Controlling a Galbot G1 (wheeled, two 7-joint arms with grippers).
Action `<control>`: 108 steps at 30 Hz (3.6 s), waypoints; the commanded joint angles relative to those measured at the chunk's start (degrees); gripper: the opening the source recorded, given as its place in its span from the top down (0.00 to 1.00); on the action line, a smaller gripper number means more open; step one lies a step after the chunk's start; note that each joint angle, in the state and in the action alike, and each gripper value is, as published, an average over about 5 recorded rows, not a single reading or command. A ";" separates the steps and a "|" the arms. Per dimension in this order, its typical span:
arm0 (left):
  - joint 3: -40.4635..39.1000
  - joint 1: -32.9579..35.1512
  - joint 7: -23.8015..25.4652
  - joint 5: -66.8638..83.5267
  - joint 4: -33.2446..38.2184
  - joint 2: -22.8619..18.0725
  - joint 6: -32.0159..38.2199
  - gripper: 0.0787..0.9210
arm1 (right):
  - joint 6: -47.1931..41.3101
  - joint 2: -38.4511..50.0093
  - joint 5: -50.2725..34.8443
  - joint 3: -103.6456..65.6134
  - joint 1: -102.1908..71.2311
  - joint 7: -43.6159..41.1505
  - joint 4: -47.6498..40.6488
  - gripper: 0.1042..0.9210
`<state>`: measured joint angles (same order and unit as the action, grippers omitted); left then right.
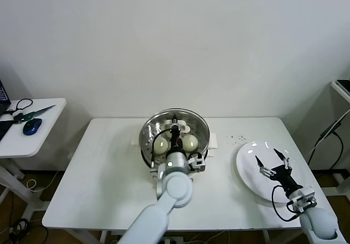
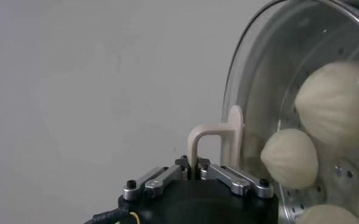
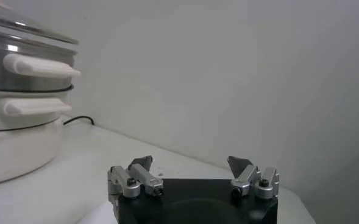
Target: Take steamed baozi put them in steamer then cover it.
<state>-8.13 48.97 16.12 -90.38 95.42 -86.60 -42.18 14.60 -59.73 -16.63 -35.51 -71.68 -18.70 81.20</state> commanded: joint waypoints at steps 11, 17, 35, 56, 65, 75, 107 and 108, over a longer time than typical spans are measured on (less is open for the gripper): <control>0.22 0.35 0.14 -0.45 -1.96 -0.76 -2.82 0.92 | 0.19 -0.29 0.61 -0.24 0.21 -0.27 -0.28 0.12; 0.49 0.47 0.03 -0.20 -2.10 -0.66 -2.82 0.92 | 0.23 -0.53 1.14 -0.14 0.48 -0.31 -0.35 0.12; 0.27 1.52 0.73 1.09 0.94 1.00 -2.31 0.90 | 0.13 -0.81 1.95 -0.43 0.33 -0.60 -0.09 0.12; 0.40 11.42 0.41 6.37 20.75 11.10 -2.82 0.21 | -7.21 -0.40 3.62 -1.07 0.14 1.36 2.71 0.12; 12.52 19.27 -13.65 27.06 29.39 18.24 1.44 0.12 | -7.63 -0.93 0.93 -2.00 -1.34 1.88 4.94 0.12; 40.41 33.32 -23.07 73.45 29.60 15.10 29.94 0.12 | -6.78 -2.94 1.12 -3.27 -4.48 1.74 7.55 0.12; 51.22 42.18 -15.92 93.55 16.11 4.69 47.44 0.12 | -5.73 -5.30 -0.65 -3.99 -8.13 1.70 10.18 0.12; 51.10 42.17 -15.79 93.40 16.23 4.69 47.42 0.12 | -5.72 -5.31 -0.67 -3.98 -8.12 1.70 10.12 0.12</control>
<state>41.16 89.69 -0.92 1.09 112.64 -80.85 -0.12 8.75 -64.81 -16.96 -39.47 -79.47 -17.02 91.23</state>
